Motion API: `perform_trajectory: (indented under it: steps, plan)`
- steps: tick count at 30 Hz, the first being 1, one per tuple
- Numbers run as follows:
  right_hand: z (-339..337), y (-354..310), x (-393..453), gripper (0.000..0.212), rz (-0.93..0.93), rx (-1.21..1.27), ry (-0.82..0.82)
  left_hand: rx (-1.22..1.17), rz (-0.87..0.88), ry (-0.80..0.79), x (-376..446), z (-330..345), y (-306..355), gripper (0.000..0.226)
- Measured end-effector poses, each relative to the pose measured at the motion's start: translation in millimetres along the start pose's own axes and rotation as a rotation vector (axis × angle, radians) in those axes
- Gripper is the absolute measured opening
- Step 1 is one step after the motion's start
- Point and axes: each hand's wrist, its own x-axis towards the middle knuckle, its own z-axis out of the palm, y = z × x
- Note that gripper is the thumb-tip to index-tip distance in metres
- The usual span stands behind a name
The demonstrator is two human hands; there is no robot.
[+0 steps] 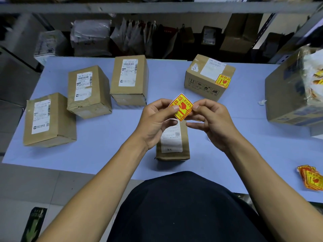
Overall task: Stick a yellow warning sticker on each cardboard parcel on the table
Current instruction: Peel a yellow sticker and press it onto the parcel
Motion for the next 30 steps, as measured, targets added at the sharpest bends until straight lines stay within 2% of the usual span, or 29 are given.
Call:
perform_trajectory:
  steps: [4, 6, 12, 20, 30]
  plan:
    - [-1, -4, -3, 0.006, -0.071, -0.204, -0.095, 0.258, 0.025, -0.059, -3, -4, 6, 0.01]
    - [2, -6, -2, 0.008, -0.111, -0.239, -0.1, 0.309, 0.026, -0.102, -4, -4, 10, 0.005]
    - [-3, -10, -3, 0.015, -0.098, -0.173, -0.092, 0.157, -0.032, -0.117, -7, -5, 19, 0.017]
    - [-4, -21, -3, 0.025, -0.112, -0.162, -0.146, 0.294, -0.112, -0.293, -5, -9, 34, 0.015]
    - [-4, -22, -1, 0.017, -0.103, -0.159, -0.13, 0.361, -0.082, -0.329, -7, -5, 33, 0.013]
